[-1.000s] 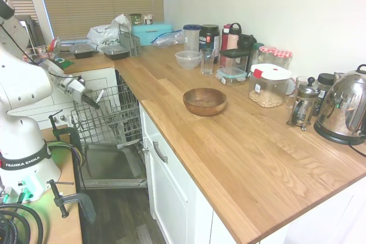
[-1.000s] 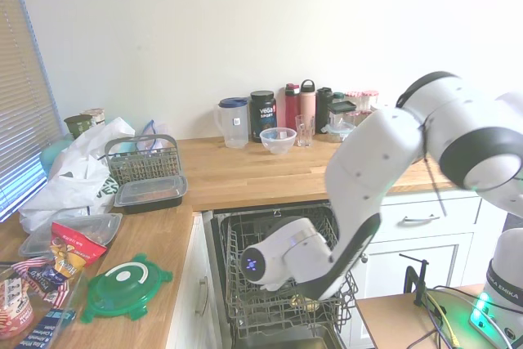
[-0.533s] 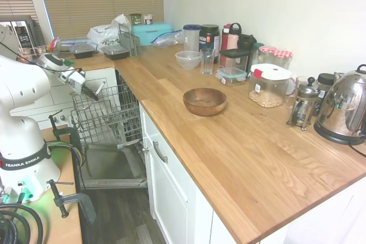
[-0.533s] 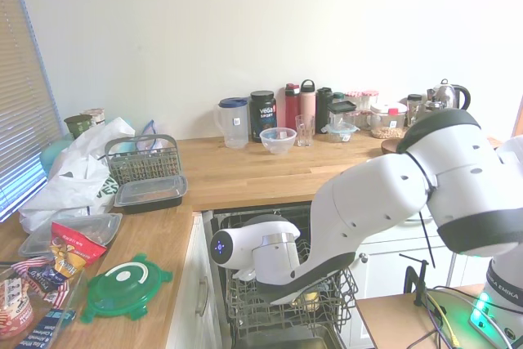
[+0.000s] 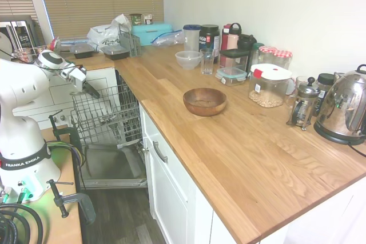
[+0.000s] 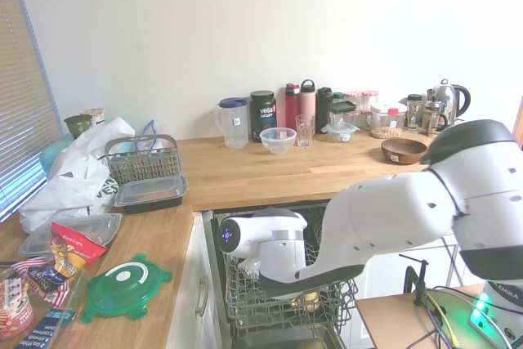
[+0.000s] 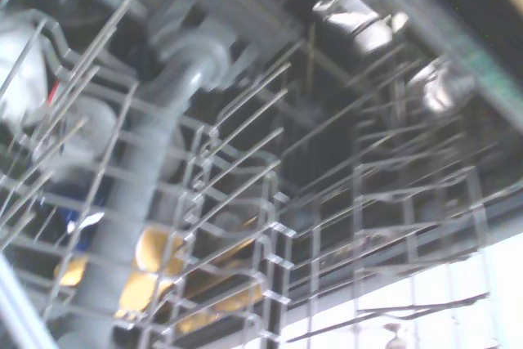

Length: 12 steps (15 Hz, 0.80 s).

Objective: Put the fork in the dishwasher

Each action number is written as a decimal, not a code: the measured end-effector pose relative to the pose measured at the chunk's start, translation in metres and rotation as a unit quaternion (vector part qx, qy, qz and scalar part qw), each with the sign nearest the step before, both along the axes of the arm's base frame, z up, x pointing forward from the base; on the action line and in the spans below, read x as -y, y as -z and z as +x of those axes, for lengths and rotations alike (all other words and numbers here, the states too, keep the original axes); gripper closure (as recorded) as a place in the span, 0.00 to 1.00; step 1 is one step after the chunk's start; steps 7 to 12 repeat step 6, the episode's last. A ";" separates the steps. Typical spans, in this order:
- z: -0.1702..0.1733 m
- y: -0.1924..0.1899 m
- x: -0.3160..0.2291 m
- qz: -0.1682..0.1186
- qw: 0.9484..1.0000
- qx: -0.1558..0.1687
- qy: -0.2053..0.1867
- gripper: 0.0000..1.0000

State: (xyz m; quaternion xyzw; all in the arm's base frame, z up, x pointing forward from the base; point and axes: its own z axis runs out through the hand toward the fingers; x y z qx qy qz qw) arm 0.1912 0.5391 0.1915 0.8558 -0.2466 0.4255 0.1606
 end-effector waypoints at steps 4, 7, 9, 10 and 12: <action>-0.029 -0.080 0.052 0.045 0.998 0.033 0.002 0.00; -0.033 -0.121 0.092 0.080 0.996 0.041 0.011 0.00; -0.033 -0.121 0.092 0.080 0.996 0.041 0.011 0.00; -0.033 -0.121 0.092 0.080 0.996 0.041 0.011 0.00; -0.033 -0.121 0.092 0.080 0.996 0.041 0.011 0.00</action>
